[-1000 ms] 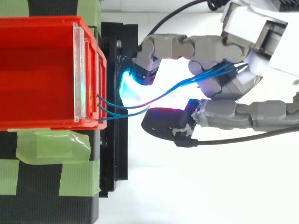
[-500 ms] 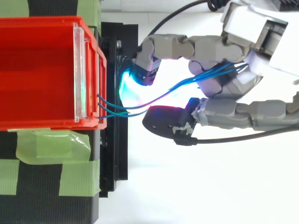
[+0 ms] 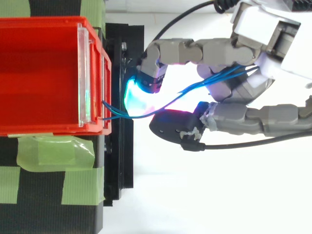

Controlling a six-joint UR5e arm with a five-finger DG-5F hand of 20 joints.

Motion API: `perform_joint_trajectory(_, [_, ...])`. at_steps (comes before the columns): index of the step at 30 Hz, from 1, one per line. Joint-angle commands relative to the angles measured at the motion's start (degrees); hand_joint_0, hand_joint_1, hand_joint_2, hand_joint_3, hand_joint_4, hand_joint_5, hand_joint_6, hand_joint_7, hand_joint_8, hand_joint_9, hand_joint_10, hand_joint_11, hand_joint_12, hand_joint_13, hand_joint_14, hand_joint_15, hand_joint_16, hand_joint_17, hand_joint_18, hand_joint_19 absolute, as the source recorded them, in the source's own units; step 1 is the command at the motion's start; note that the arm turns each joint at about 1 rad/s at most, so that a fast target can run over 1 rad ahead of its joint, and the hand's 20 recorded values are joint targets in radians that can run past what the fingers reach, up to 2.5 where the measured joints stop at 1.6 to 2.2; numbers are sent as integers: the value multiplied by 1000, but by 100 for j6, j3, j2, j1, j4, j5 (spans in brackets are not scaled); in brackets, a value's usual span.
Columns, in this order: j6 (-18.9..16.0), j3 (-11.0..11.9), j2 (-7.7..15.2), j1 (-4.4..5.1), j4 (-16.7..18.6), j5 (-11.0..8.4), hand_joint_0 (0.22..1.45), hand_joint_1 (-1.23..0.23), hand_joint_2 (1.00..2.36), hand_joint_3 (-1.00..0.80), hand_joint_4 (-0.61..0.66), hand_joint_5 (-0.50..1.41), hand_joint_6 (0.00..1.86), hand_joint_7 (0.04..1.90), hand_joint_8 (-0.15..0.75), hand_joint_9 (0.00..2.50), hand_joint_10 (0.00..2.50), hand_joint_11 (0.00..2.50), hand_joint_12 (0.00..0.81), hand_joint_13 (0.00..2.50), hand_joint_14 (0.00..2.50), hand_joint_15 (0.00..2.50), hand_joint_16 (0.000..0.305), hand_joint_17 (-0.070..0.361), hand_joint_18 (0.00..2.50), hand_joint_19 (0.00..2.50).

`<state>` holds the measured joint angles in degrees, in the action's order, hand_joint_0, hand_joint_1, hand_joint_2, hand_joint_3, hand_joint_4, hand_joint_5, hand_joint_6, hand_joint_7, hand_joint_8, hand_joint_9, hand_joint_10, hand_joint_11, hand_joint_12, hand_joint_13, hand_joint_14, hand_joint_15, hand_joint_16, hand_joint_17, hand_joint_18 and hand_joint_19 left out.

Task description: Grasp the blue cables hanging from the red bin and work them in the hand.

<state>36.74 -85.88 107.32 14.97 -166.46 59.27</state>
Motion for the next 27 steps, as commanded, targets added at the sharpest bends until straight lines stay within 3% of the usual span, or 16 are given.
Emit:
perform_joint_trajectory(1, [0,1,-1,-3,0,-3,924,-707,1359,284,314,453,12,1247,277,1053,2500,2500,411,1278,2500,1824,41,93,1341,1126])
perform_joint_trajectory(2, [0,1,-1,6,0,-3,950,-723,1206,328,321,450,12,1254,277,1053,2500,2500,411,1278,2500,1824,41,93,1341,1126])
perform_joint_trajectory(3, [0,1,-1,-3,0,-3,901,-722,1246,230,335,439,11,1251,277,1053,2500,2500,411,1278,2500,1824,41,93,1341,1126])
perform_joint_trajectory(4, [0,1,-1,-3,0,-3,893,-732,1102,177,346,429,12,1238,277,1053,2500,2500,411,1278,2500,1824,41,93,1341,1126])
perform_joint_trajectory(6, [0,1,-1,6,0,-3,872,-721,1004,51,361,382,12,1211,277,1053,2500,2500,411,1278,2500,1824,41,93,1341,1126])
perform_joint_trajectory(11, [0,1,-1,-3,0,-3,791,-689,1014,-346,336,316,13,1181,277,1053,2500,2500,411,1278,2500,1824,41,93,1341,1126])
perform_joint_trajectory(17, [0,1,-1,6,0,-3,758,-665,1013,-625,308,314,14,1214,277,1053,2500,2500,411,1278,2500,1824,41,93,1341,1126])
perform_joint_trajectory(27, [8,-8,8,-3,9,-12,762,-657,1005,-871,318,443,10,1338,277,1053,2500,2500,411,1278,2500,1824,41,93,1341,1126])
